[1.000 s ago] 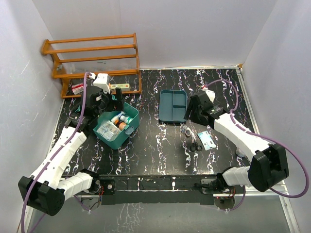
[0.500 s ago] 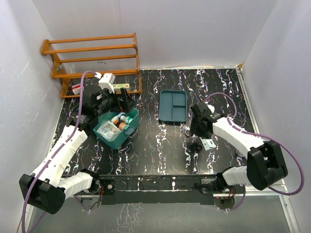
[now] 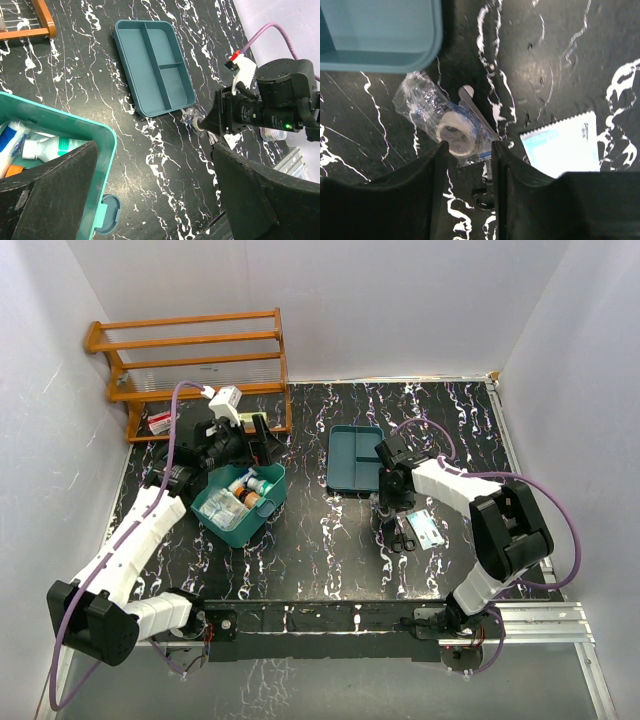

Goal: Organize the medicine kit

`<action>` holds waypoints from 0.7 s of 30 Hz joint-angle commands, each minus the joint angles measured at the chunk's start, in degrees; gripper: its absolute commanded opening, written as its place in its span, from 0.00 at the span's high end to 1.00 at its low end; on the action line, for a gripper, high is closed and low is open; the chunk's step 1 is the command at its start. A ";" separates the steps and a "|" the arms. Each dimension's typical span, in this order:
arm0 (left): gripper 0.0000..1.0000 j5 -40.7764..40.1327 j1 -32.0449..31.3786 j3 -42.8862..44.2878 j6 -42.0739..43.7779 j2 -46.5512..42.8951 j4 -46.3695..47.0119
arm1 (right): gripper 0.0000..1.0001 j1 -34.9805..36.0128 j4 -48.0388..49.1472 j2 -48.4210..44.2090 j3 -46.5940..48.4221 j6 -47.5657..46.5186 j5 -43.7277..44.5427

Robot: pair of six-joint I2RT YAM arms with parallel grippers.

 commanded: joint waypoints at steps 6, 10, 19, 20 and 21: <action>0.04 -2.81 0.07 -1.29 -7.56 -5.45 -3.10 | 0.83 -0.14 2.28 0.70 2.46 -5.15 -0.15; 0.04 -3.20 0.13 -4.41 -11.70 -8.85 -2.77 | 0.80 -0.12 2.65 1.42 1.95 -5.41 -0.35; 0.05 -1.78 0.10 -7.49 -15.71 -9.51 0.36 | 0.84 -0.17 3.74 3.70 2.17 -4.13 -0.84; 0.05 -1.50 0.14 -7.75 -16.06 -9.10 1.14 | 0.87 -0.13 3.74 3.39 2.25 -4.04 -0.77; 0.06 -1.26 0.12 -7.81 -16.35 -8.76 2.08 | 0.90 -0.12 3.68 2.98 2.44 -3.99 -0.83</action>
